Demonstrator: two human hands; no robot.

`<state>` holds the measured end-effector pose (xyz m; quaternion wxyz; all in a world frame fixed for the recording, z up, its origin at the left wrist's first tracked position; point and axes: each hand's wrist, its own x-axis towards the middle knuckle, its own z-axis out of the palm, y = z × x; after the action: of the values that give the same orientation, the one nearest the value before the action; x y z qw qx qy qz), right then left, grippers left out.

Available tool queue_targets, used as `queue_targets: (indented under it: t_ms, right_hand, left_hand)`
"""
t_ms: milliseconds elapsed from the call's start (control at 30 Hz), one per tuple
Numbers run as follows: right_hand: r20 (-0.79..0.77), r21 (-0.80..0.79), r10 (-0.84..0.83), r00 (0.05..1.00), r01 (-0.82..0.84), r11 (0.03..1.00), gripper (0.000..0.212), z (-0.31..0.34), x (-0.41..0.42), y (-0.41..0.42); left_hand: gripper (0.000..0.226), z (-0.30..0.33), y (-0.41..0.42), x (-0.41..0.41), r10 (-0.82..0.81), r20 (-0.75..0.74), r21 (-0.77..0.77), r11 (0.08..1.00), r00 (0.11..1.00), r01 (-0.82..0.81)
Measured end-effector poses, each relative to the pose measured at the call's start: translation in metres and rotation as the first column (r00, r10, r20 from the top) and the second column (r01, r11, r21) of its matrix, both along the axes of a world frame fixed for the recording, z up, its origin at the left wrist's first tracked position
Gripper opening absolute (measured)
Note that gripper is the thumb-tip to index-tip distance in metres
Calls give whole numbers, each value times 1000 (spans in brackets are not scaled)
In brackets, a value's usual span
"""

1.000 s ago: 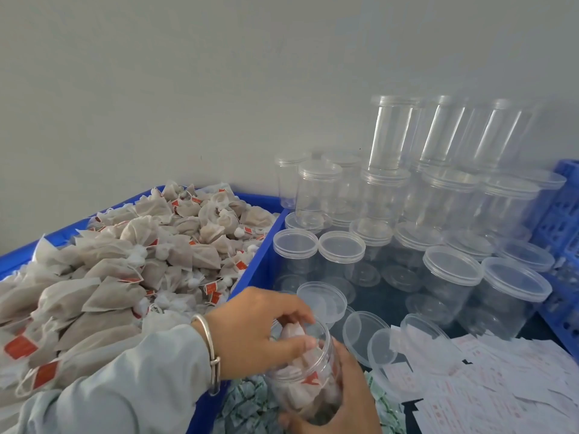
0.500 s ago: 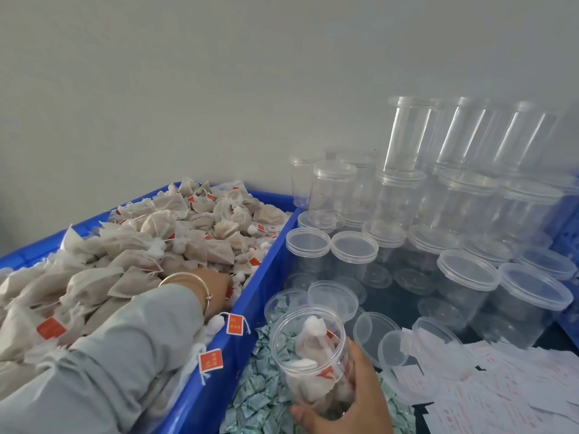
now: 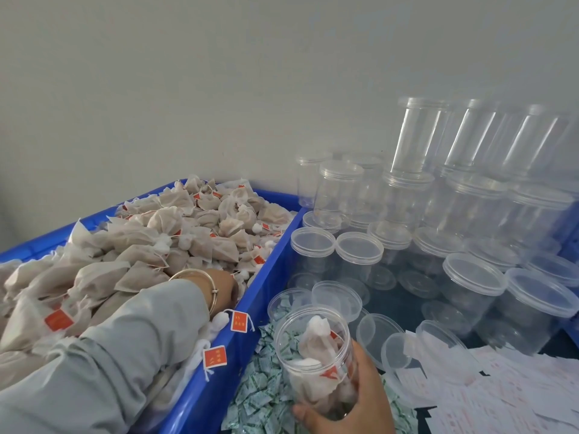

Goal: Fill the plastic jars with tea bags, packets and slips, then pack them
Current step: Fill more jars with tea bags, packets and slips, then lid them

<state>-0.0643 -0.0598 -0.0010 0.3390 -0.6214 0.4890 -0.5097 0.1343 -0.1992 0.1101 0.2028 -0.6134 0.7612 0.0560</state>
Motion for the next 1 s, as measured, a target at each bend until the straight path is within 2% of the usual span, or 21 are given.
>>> queue_targets:
  t_ms: [133,367,467,600,667,733,767,833,867,900,933,1000]
  right_hand:
    - [17,4,17,1000,-17,1000,96,2,1,2]
    - [107,65,0,994,-7,998,102,2,2,8]
    - [144,81,18,989,-30,996,103,5,3,8]
    - [151,90,33,988,-47,995,102,6,2,8]
    - [146,89,16,989,-29,996,103,5,3,8]
    - [124,87,-4,992,-7,996,103,5,3,7]
    - [96,77,-8,995,1,997,102,6,3,7]
    - [37,53,-11,999,9,999,101,6,3,6]
    - [26,44,-22,999,20,999,101,5,3,7]
    - [23,37,-32,999,31,999,101,4,1,7]
    - [13,35,-35,999,35,999,101,4,4,7]
    - [-12,29,-87,996,87,996,102,1,9,7]
  left_hand:
    - [40,-2,2,-2,-45,-148,-5,999,988,45]
    - [33,3,4,-10,-46,-76,-31,999,996,43]
    - [32,9,5,-9,-47,-111,-103,994,993,36]
    - [31,14,7,-9,11,-274,-262,961,962,-86]
    - [29,15,9,-8,30,-434,-382,899,900,-214]
    - [29,15,10,-5,29,-603,-424,835,798,-351]
    - [28,15,11,-4,19,-706,-399,815,708,-420]
    - [25,17,16,-5,0,-907,-249,809,422,-533]
    - [22,20,19,-6,-17,-955,-189,804,296,-564]
    - [21,22,22,-7,-57,-973,-181,795,225,-579]
    - [22,25,25,-8,-119,-972,-219,778,204,-589]
    - [26,34,32,-9,-227,-938,-345,711,263,-613]
